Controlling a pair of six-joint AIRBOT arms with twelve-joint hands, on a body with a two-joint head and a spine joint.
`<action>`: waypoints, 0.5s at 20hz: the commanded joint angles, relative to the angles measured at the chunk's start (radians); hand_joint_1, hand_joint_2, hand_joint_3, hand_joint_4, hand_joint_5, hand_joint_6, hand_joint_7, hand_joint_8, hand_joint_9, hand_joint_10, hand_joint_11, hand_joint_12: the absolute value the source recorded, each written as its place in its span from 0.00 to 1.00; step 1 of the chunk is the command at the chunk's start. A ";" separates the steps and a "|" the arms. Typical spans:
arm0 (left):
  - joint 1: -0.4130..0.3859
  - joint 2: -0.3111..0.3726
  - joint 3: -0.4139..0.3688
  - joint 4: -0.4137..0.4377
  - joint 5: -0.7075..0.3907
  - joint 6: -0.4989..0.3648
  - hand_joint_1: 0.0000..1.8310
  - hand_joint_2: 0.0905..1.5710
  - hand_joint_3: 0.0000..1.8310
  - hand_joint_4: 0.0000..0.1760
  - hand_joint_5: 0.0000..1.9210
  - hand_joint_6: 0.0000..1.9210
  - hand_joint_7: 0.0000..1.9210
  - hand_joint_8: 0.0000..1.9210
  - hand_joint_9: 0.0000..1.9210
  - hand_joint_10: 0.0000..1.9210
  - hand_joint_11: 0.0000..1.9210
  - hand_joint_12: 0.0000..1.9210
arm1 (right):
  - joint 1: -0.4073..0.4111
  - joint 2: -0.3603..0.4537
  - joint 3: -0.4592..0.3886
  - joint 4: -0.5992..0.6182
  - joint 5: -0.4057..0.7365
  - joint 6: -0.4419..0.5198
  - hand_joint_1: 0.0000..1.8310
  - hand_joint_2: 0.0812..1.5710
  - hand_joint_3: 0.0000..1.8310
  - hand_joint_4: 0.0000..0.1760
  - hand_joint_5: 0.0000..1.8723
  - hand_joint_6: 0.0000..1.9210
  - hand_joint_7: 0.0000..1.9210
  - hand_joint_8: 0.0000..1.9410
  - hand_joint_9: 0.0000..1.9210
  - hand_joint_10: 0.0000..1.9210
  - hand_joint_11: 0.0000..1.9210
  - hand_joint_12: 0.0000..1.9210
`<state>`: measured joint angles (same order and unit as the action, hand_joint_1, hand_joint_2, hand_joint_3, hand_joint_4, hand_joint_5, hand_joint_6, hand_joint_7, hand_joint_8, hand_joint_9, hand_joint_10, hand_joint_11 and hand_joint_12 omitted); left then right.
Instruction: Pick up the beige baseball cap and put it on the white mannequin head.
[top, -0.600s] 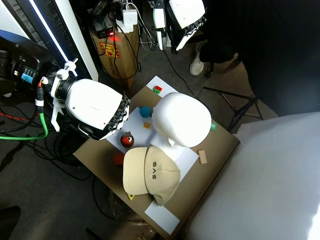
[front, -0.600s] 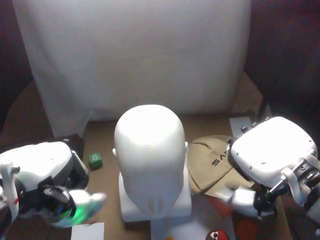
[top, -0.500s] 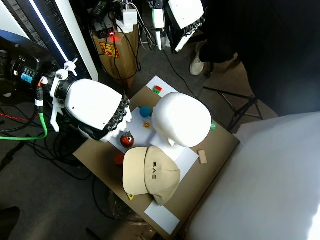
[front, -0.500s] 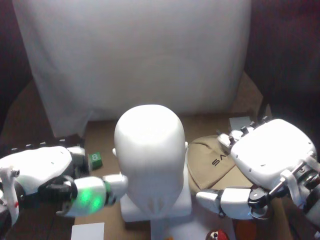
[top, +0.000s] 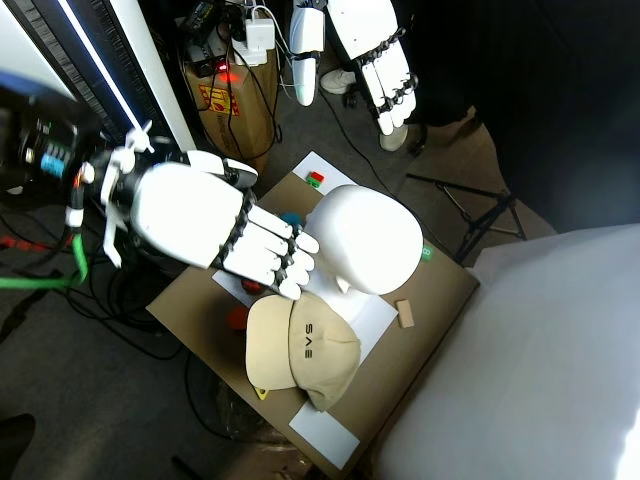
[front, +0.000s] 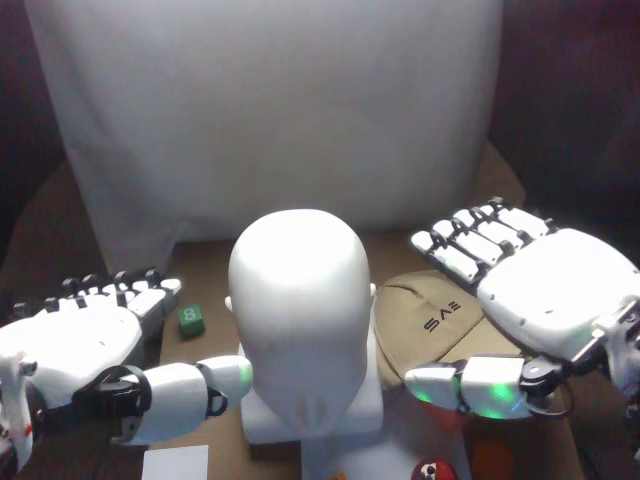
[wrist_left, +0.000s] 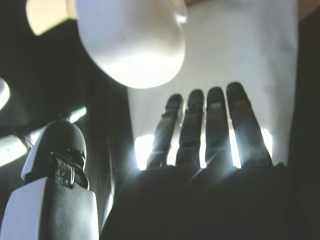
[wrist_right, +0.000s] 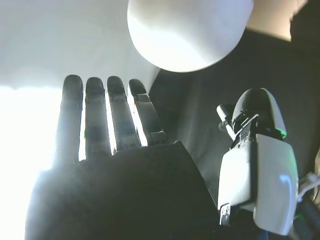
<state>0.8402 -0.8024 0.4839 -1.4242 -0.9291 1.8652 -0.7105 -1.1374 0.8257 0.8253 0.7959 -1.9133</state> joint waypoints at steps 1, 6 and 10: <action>0.003 -0.010 0.000 0.080 -0.066 -0.024 0.00 0.68 0.00 0.08 0.00 0.00 0.00 0.00 0.00 0.00 0.00 0.01 | -0.007 0.005 0.012 -0.084 0.052 0.044 0.10 0.59 0.00 0.00 0.01 0.00 0.03 0.00 0.03 0.00 0.00 0.12; 0.137 -0.039 0.013 0.254 -0.150 -0.252 0.00 0.68 0.00 0.04 0.00 0.00 0.00 0.00 0.00 0.00 0.00 0.01 | -0.073 -0.023 0.132 -0.092 0.009 0.087 0.46 0.63 0.01 0.00 0.00 0.00 0.01 0.00 0.01 0.00 0.00 0.10; 0.229 -0.074 0.016 0.272 -0.240 -0.358 0.00 0.68 0.00 0.00 0.00 0.00 0.00 0.00 0.00 0.00 0.02 0.02 | -0.092 -0.082 0.261 -0.096 -0.053 0.143 0.61 0.69 0.02 0.00 0.00 0.00 0.00 0.00 0.01 0.00 0.00 0.09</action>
<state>1.0798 -0.8772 0.4992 -1.2072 -1.0767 1.5120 -0.8047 -1.2270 1.0973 0.7696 0.6651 -1.7683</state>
